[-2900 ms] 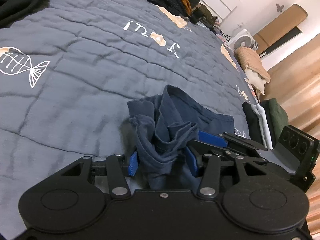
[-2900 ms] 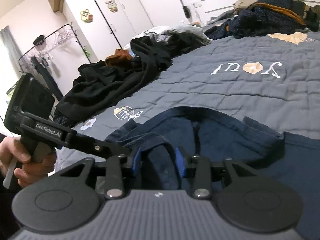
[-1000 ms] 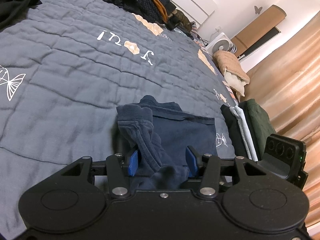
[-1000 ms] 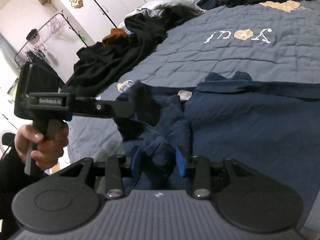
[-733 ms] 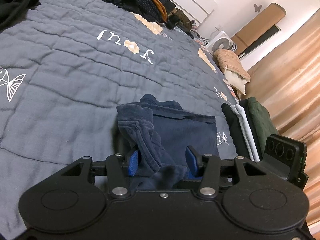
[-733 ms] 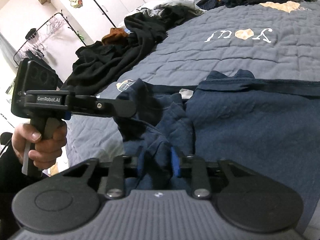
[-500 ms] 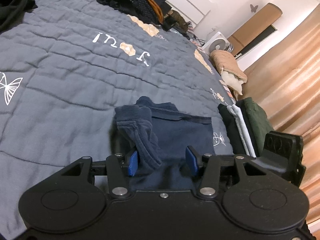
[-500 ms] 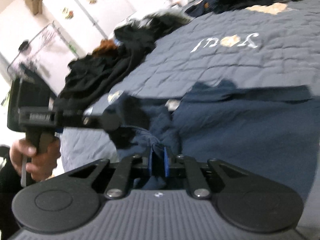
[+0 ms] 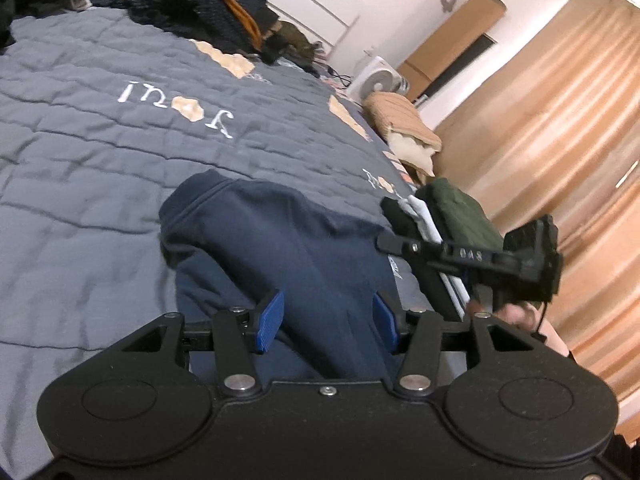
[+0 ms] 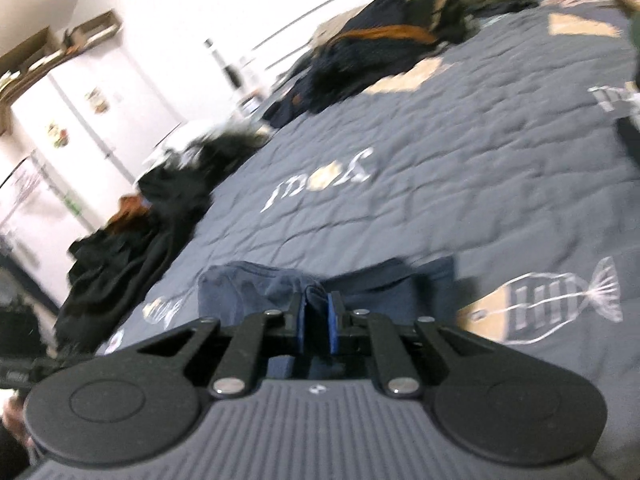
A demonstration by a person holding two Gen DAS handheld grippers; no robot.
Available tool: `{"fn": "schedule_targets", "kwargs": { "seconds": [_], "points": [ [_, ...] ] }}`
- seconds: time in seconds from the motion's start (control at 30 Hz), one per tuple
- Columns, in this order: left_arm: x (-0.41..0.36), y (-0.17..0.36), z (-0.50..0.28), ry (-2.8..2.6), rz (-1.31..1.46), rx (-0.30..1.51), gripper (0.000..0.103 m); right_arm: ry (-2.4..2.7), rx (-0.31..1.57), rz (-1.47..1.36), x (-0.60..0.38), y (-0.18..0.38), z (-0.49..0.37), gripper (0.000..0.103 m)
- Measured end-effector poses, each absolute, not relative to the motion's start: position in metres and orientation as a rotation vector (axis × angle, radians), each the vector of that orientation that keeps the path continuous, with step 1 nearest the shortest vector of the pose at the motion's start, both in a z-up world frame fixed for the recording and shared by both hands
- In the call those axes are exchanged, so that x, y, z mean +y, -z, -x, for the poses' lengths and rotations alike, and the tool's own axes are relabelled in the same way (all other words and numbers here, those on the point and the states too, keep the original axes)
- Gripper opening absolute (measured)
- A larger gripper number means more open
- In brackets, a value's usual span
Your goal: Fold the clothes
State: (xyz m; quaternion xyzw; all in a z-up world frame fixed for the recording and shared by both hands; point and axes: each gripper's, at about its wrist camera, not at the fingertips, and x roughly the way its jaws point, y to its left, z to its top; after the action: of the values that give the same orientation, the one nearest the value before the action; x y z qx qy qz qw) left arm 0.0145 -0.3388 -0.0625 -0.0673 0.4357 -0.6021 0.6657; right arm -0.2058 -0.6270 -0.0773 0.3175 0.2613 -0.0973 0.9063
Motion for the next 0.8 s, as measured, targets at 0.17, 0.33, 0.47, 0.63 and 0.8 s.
{"fn": "schedule_targets", "kwargs": {
  "seconds": [0.17, 0.33, 0.47, 0.63, 0.8],
  "points": [
    [-0.340, 0.065, -0.012, 1.365, 0.136, 0.991, 0.049, 0.304, 0.546, -0.596, -0.635, 0.090, 0.207, 0.011],
    [-0.341, 0.068, -0.014, 1.360, 0.124, 1.000, 0.049, 0.340, 0.643, -0.541, -0.638, 0.109, 0.199, 0.012],
    [-0.340, 0.069, -0.016, 1.348, 0.125, 1.002, 0.049, 0.341, 0.637, -0.584, -0.643, 0.104, 0.204, 0.014],
    [-0.338, 0.070, -0.020, 1.317, 0.138, 0.997, 0.049, 0.319, 0.546, -0.592, -0.642, 0.076, 0.216, 0.015],
    [-0.337, 0.074, -0.027, 1.259, 0.143, 0.995, 0.049, 0.195, 0.572, -0.584, -0.629, 0.074, 0.205, 0.018]
  ]
}}
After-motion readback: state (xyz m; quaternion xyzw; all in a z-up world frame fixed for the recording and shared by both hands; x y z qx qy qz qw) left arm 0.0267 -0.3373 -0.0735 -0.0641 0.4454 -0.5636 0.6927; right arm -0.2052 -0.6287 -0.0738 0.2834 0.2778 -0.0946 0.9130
